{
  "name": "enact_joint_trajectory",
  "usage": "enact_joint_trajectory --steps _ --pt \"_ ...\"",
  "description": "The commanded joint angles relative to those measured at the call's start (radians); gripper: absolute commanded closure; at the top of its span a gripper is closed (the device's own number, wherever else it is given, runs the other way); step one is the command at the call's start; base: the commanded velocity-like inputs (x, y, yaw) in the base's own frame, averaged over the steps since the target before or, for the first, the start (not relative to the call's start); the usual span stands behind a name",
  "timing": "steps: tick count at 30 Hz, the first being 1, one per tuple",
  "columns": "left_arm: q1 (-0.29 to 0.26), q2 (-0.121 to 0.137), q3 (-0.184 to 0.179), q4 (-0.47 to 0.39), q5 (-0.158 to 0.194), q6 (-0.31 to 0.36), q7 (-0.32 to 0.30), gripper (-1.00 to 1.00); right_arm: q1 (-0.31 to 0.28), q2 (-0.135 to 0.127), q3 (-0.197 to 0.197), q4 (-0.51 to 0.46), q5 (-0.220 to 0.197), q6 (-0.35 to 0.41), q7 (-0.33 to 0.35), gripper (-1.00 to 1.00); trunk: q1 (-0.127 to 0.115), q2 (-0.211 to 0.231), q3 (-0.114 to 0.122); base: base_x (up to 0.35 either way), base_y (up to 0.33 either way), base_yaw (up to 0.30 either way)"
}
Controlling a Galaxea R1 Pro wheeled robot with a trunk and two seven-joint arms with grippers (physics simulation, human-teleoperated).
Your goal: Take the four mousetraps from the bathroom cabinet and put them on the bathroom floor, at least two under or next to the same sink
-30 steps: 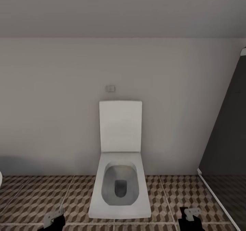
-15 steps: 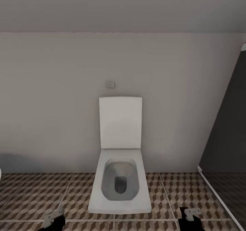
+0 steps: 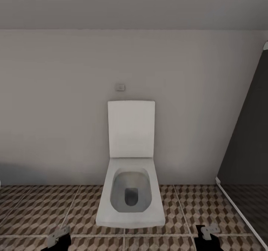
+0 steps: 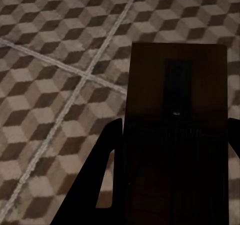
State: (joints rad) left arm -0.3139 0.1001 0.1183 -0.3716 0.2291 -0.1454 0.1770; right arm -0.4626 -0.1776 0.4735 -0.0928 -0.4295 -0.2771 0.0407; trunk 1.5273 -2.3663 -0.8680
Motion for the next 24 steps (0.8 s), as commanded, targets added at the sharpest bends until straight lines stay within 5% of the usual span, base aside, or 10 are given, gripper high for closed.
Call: enact_joint_trajectory --steps 1,12,21,24 --pt "-0.001 0.0 -0.003 0.0 0.009 -0.003 0.004 1.0 -0.001 0.0 0.005 0.001 -0.012 -0.004 0.007 1.0 0.004 -0.008 -0.004 0.0 0.0 0.0" --pt "-0.001 0.01 -0.01 -0.057 0.009 0.001 0.005 1.0 -0.006 -0.01 0.0 -0.027 -0.01 -0.07 -0.002 1.0 0.046 -0.085 -0.039 0.0 0.0 0.0" --pt "-0.003 0.016 -0.012 -0.133 0.008 0.014 0.005 1.0 -0.01 -0.01 0.001 -0.111 -0.004 -0.065 -0.081 1.0 0.074 -0.134 -0.068 0.065 0.0 0.0" --pt "-0.018 0.029 -0.011 -0.177 0.01 0.094 0.004 1.0 -0.029 -0.011 0.002 -0.139 -0.004 -0.055 -0.087 1.0 0.075 -0.135 -0.08 0.042 0.0 0.0"
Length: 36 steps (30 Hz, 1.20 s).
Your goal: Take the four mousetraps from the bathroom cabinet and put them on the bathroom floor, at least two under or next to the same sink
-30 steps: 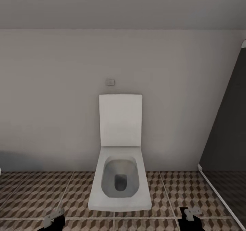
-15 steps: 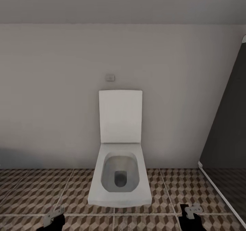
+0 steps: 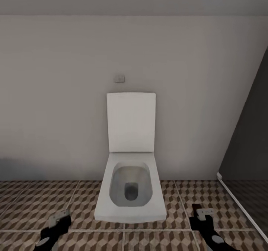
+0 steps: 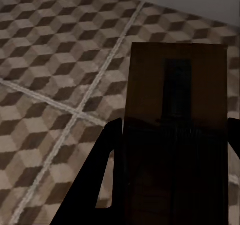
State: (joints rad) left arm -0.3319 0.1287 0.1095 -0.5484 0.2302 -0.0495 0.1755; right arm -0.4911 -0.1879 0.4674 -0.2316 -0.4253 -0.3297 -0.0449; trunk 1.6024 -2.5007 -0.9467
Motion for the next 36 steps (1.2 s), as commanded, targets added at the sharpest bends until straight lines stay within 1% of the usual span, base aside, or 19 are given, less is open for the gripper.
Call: enact_joint_trajectory --steps 1,3,4,5,7,8,9,14,17,20,36 --pt "-0.007 0.003 -0.003 -0.012 0.009 0.032 0.005 1.0 -0.012 0.0 0.008 -0.003 -0.009 0.0 -0.002 1.0 0.0 -0.001 -0.005 0.014 0.0 0.0" --pt "-0.018 0.006 -0.003 -0.03 0.01 0.074 0.005 1.0 -0.028 0.0 0.008 -0.005 -0.01 0.013 -0.002 1.0 0.001 -0.001 -0.013 0.009 0.0 0.0" --pt "-0.026 0.008 -0.003 -0.043 0.009 0.094 0.005 1.0 -0.039 -0.001 0.008 -0.006 -0.01 0.034 -0.003 1.0 0.002 -0.001 -0.017 0.005 0.0 0.0" --pt "-0.03 0.009 -0.003 -0.05 0.009 0.102 0.005 1.0 -0.045 -0.001 0.008 -0.006 -0.009 0.048 -0.003 1.0 0.002 -0.002 -0.021 0.004 0.0 0.0" --pt "-0.05 0.023 -0.003 -0.073 0.008 0.126 0.005 1.0 -0.089 -0.001 0.008 -0.007 -0.009 0.13 -0.003 1.0 0.003 -0.002 -0.028 0.001 0.0 0.0" --pt "-0.056 0.03 -0.003 -0.077 0.009 0.129 0.001 1.0 -0.104 -0.001 0.008 -0.007 -0.009 0.153 -0.003 1.0 0.003 -0.002 -0.032 0.0 0.0 0.0" --pt "-0.058 0.031 -0.005 -0.075 0.009 0.126 -0.001 1.0 -0.108 0.0 0.009 -0.007 -0.008 0.156 -0.003 1.0 0.004 -0.003 -0.036 0.0 0.0 0.0" --pt "-0.06 0.027 -0.008 -0.069 0.009 0.121 -0.005 1.0 -0.114 0.001 0.014 -0.005 -0.007 0.134 -0.002 1.0 0.006 -0.004 -0.055 0.0 0.0 0.0" --pt "-0.061 0.031 -0.008 -0.069 0.008 0.124 -0.004 1.0 -0.115 0.003 0.013 -0.003 -0.007 0.129 -0.003 1.0 0.007 -0.004 -0.067 0.0 0.0 0.0" --pt "-0.061 0.036 -0.007 -0.069 0.006 0.128 0.002 1.0 -0.112 0.009 0.014 0.001 -0.007 0.126 -0.002 1.0 0.009 -0.005 -0.079 0.0 0.0 0.0" --pt "-0.061 0.031 -0.007 -0.079 0.009 0.132 0.005 1.0 -0.112 0.008 0.011 0.002 -0.006 0.126 -0.001 1.0 0.016 -0.009 -0.14 0.0 0.0 0.0"
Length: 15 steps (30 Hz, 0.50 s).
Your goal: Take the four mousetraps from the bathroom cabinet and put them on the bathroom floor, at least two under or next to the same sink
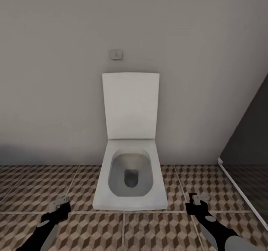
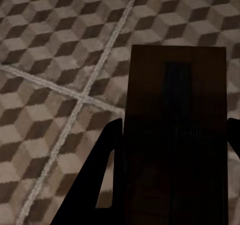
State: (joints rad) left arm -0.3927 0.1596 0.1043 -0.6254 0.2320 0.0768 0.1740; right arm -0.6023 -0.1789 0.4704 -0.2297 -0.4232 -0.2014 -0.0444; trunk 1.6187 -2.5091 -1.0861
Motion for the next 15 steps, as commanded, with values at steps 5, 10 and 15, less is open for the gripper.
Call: enact_joint_trajectory --steps 5,10,15 --pt "0.0 -0.001 -0.001 -0.003 0.007 0.007 0.008 1.0 -0.001 -0.001 0.008 0.0 -0.01 -0.003 -0.002 1.0 0.002 -0.002 -0.02 0.0 0.0 0.0" --pt "-0.001 0.002 -0.001 -0.005 0.007 0.007 0.011 1.0 0.0 -0.001 0.008 0.0 -0.011 -0.003 -0.002 1.0 0.004 -0.003 -0.04 0.0 0.0 0.0" --pt "-0.002 -0.001 -0.001 -0.008 0.007 0.006 0.052 1.0 -0.001 -0.001 0.01 0.0 -0.011 -0.003 -0.002 1.0 0.006 -0.004 -0.059 0.029 0.004 0.0"
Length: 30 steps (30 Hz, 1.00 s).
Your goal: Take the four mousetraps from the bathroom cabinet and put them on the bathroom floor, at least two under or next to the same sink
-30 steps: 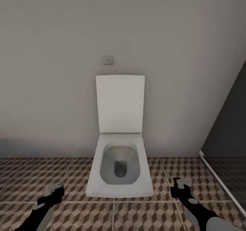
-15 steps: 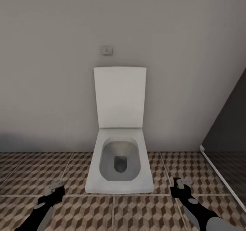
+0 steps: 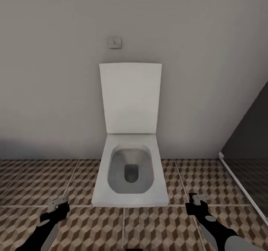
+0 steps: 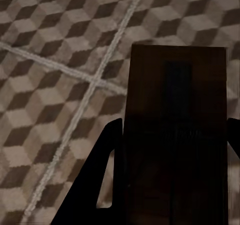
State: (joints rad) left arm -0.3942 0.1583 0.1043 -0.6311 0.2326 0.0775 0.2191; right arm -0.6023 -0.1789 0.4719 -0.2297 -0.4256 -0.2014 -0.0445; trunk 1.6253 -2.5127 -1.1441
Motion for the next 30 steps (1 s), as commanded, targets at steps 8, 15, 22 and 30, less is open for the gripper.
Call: enact_joint_trajectory --steps 8,15,22,30 --pt "0.0 -0.003 -0.002 -0.002 0.007 0.005 0.012 1.0 0.0 -0.001 0.009 0.0 -0.008 -0.003 -0.002 1.0 0.004 -0.002 -0.032 0.164 0.05 0.0" --pt "0.0 -0.003 -0.002 -0.002 0.007 0.003 0.015 1.0 0.0 -0.001 0.01 0.0 -0.008 -0.003 -0.002 1.0 0.007 -0.004 -0.059 0.015 0.005 0.0" --pt "0.0 -0.003 -0.002 -0.002 0.007 0.002 0.016 1.0 0.0 -0.001 0.009 0.0 -0.009 -0.003 -0.002 1.0 0.01 -0.006 -0.086 0.0 0.0 0.0" --pt "0.0 -0.003 -0.002 -0.003 0.007 0.002 0.016 1.0 -0.001 -0.001 0.008 0.0 -0.007 -0.004 -0.003 1.0 0.013 -0.007 -0.117 0.0 0.0 0.0"
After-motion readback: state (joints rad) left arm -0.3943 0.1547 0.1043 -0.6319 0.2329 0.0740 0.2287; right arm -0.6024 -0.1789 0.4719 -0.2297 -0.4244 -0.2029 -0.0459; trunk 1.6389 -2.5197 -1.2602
